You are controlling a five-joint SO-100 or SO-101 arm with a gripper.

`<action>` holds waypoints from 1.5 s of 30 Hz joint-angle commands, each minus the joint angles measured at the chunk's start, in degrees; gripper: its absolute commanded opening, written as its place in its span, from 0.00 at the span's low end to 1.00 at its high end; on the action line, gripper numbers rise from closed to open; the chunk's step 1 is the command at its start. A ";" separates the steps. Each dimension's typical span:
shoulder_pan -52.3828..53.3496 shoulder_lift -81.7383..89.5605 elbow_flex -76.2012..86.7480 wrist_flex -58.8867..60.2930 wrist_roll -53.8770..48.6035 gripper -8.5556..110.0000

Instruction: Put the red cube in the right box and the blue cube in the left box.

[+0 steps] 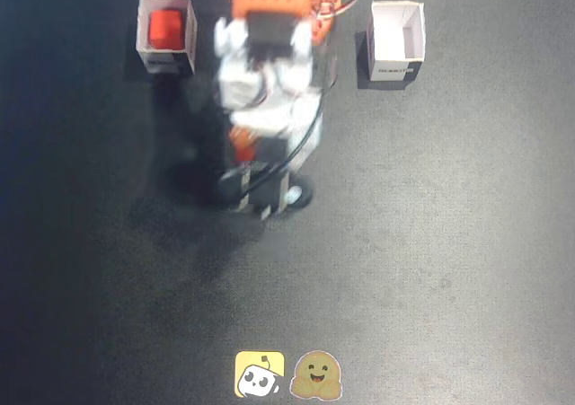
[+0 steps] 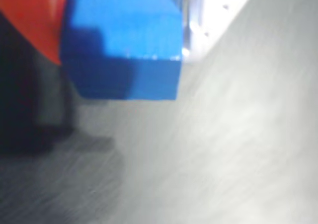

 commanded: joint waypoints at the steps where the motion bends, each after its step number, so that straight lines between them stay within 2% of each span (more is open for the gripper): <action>1: -4.13 6.77 0.53 2.99 2.02 0.14; 26: -37.53 15.12 1.23 15.47 9.84 0.14; 32: -42.98 16.61 4.31 15.73 11.07 0.14; 38: -54.05 25.93 12.39 13.89 19.95 0.14; 45: -61.96 27.86 16.17 11.60 23.91 0.14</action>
